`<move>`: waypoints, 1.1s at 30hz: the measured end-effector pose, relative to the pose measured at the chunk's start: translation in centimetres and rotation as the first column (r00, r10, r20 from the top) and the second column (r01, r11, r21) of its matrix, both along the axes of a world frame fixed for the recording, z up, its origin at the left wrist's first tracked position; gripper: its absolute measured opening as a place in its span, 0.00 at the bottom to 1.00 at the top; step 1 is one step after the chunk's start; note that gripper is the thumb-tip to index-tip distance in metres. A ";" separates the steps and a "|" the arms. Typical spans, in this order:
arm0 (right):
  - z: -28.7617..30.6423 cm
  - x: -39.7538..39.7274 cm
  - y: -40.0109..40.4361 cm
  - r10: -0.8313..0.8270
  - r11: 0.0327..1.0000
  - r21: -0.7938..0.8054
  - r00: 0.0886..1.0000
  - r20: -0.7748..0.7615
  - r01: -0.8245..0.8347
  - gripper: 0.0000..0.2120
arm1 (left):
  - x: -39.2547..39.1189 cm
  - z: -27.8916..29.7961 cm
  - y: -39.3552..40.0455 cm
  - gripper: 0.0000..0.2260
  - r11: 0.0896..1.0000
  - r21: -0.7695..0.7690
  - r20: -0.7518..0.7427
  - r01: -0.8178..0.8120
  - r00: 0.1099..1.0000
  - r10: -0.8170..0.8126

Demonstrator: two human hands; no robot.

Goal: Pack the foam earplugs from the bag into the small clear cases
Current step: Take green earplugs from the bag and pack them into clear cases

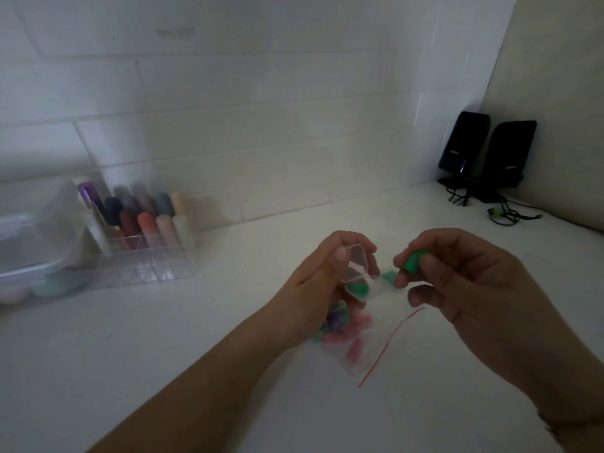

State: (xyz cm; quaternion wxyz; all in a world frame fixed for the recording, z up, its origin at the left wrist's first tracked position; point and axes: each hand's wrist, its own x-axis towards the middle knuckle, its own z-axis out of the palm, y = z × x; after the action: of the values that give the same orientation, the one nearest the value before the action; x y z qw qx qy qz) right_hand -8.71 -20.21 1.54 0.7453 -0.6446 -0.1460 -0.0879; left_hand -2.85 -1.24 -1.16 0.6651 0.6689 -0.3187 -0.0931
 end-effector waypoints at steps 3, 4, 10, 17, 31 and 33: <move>0.2 -0.4 0.1 -0.064 0.997 -0.050 0.998 0.012 0.064 0.11 | 0.1 0.0 0.0 0.18 0.999 0.029 0.067 -0.027 0.997 0.025; 0.3 -0.5 0.2 -0.080 0.992 -0.098 0.997 -0.013 0.078 0.07 | 0.1 0.0 0.0 0.18 0.999 0.033 0.083 -0.030 0.996 0.027; -0.4 -0.9 1.4 -0.144 0.937 -0.309 0.986 0.084 0.163 0.21 | -0.3 0.1 0.0 0.13 0.996 0.080 0.159 -0.036 0.987 0.023; -1.4 -0.7 2.5 -0.308 0.714 -0.526 0.882 0.356 0.462 0.11 | -0.6 -0.1 0.0 0.14 0.996 0.086 0.124 0.017 0.992 -0.028; -0.9 -0.8 2.0 -0.301 0.771 -0.511 0.925 0.232 0.379 0.13 | -0.3 0.4 0.3 0.13 0.994 0.078 0.157 -0.082 0.985 0.069; -1.2 -0.8 2.3 -0.280 0.799 -0.503 0.944 0.176 0.331 0.13 | -0.3 0.0 0.3 0.17 0.992 0.102 0.230 -0.070 0.972 0.045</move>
State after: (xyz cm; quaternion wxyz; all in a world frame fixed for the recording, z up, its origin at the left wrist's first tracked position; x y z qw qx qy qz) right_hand -9.47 -17.86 0.30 0.5087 -0.8338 -0.0929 -0.1933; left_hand -3.20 -0.90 -1.12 0.5890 0.7196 -0.3676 -0.0140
